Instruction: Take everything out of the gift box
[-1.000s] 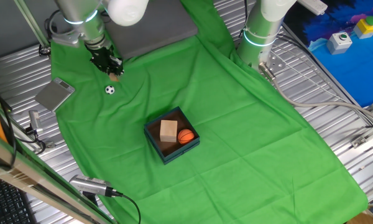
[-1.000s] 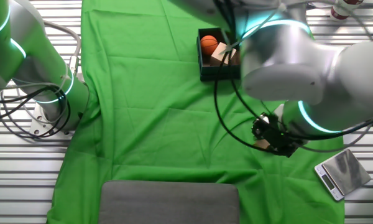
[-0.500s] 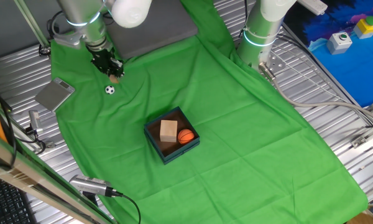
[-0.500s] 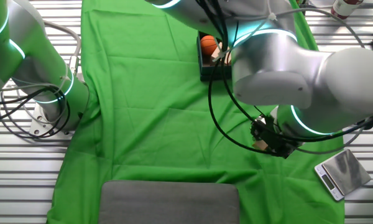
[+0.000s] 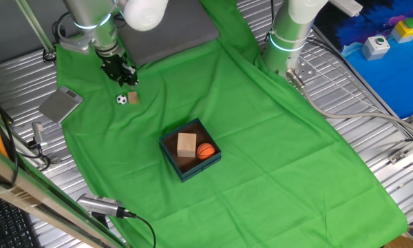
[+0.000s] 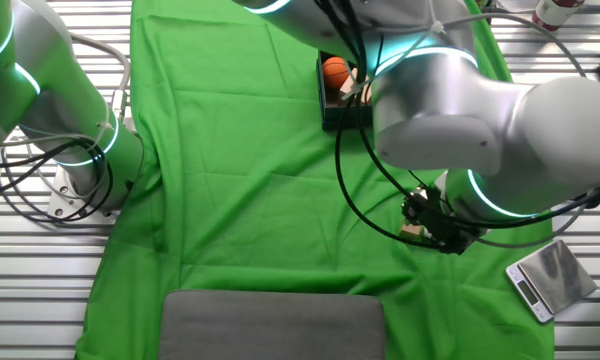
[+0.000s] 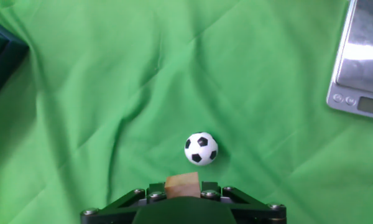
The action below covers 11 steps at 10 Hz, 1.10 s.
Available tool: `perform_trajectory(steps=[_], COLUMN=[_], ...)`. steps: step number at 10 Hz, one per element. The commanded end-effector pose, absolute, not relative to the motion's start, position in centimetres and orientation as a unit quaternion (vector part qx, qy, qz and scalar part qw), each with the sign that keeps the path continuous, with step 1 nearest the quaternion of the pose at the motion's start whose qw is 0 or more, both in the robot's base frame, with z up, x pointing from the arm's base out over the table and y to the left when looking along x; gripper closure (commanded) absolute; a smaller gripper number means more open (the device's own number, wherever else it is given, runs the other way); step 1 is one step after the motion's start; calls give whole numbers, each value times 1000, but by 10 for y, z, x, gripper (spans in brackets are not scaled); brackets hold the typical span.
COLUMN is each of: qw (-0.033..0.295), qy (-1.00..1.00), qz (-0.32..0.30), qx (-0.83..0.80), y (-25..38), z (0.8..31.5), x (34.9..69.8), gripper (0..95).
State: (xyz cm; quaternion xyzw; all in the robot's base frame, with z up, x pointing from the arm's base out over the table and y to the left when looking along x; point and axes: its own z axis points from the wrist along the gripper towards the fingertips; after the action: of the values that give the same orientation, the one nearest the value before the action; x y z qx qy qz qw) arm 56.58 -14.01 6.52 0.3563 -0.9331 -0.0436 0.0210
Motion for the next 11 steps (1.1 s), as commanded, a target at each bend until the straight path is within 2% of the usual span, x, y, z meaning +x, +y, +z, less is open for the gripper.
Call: perform_trajectory(steps=[1, 4, 5, 8, 9, 11], qw=[24, 30, 31, 49, 51, 56], qy=[-935, -938, -943, -949, -953, -954], qz=[-45, -47, -45, -21, -21, -22], qx=[352, 342, 328, 310, 297, 292], y=[-139, -124, -112, -72, -65, -65], z=[82, 118, 123, 132, 135, 135], x=[564, 561, 559, 557, 554, 554], gripper=[570, 570, 760, 760, 950, 950])
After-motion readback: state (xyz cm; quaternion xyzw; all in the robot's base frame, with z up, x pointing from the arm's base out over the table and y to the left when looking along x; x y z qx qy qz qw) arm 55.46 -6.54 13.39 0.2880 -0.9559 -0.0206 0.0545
